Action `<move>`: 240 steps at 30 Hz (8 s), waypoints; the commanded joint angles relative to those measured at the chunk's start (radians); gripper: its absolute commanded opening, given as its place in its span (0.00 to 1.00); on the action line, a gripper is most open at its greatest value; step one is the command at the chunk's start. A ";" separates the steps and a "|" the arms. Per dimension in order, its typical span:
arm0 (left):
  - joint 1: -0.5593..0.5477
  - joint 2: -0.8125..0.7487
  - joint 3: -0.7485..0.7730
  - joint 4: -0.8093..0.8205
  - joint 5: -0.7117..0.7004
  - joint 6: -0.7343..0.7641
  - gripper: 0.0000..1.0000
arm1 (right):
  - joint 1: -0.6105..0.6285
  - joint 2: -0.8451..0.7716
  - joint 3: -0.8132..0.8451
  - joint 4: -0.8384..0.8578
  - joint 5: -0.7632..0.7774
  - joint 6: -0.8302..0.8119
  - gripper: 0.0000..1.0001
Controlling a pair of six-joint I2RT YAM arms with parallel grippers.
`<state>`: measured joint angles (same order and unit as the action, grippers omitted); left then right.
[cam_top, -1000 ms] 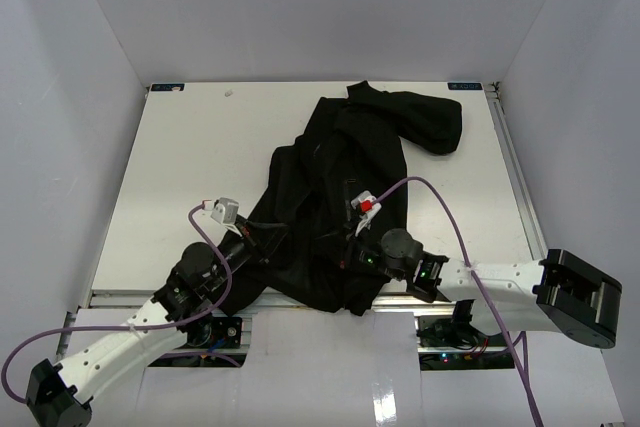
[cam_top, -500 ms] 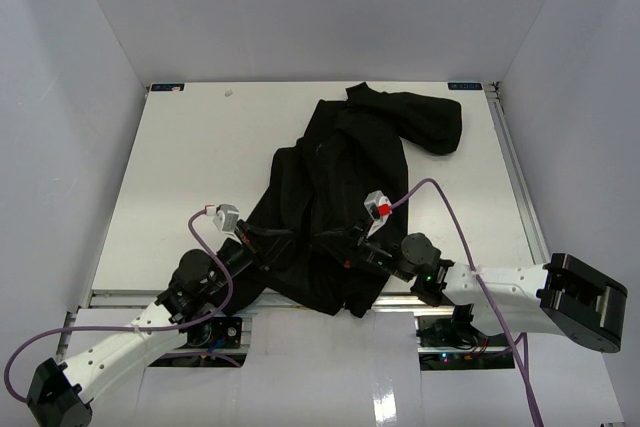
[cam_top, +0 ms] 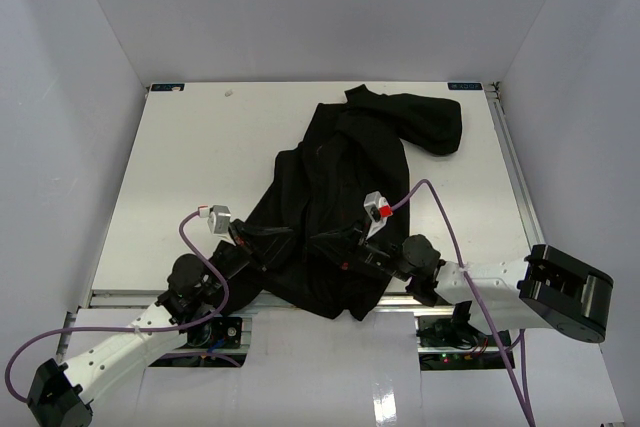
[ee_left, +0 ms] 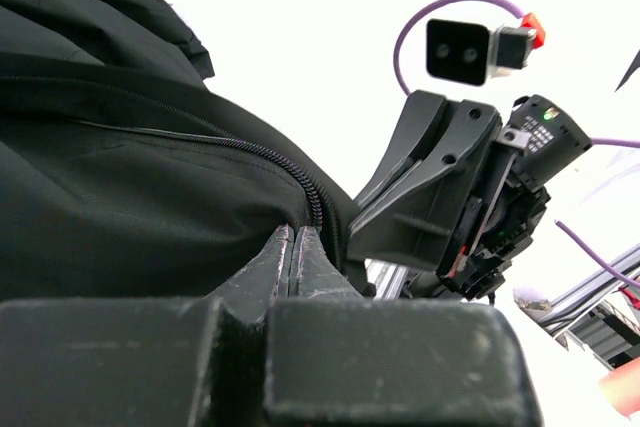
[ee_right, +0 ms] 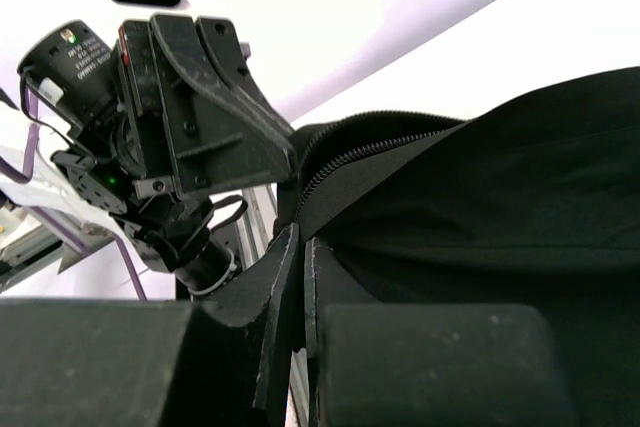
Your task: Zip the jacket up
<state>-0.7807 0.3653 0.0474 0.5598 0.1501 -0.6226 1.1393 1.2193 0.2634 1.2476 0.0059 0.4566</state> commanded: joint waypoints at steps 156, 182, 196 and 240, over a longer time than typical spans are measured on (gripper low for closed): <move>0.000 0.019 -0.002 0.007 -0.023 0.003 0.00 | -0.092 -0.003 0.029 0.251 -0.147 0.149 0.08; 0.000 0.011 -0.021 0.029 -0.013 -0.002 0.00 | -0.093 0.081 0.087 0.329 -0.147 0.163 0.08; 0.000 0.005 -0.034 0.044 0.001 -0.008 0.00 | -0.092 0.064 0.109 0.317 -0.119 0.142 0.08; 0.000 -0.033 -0.022 0.013 -0.008 -0.010 0.00 | -0.092 0.082 0.100 0.293 -0.109 0.107 0.08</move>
<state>-0.7807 0.3507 0.0456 0.5635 0.1414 -0.6291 1.0473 1.2999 0.3538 1.2823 -0.1078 0.5728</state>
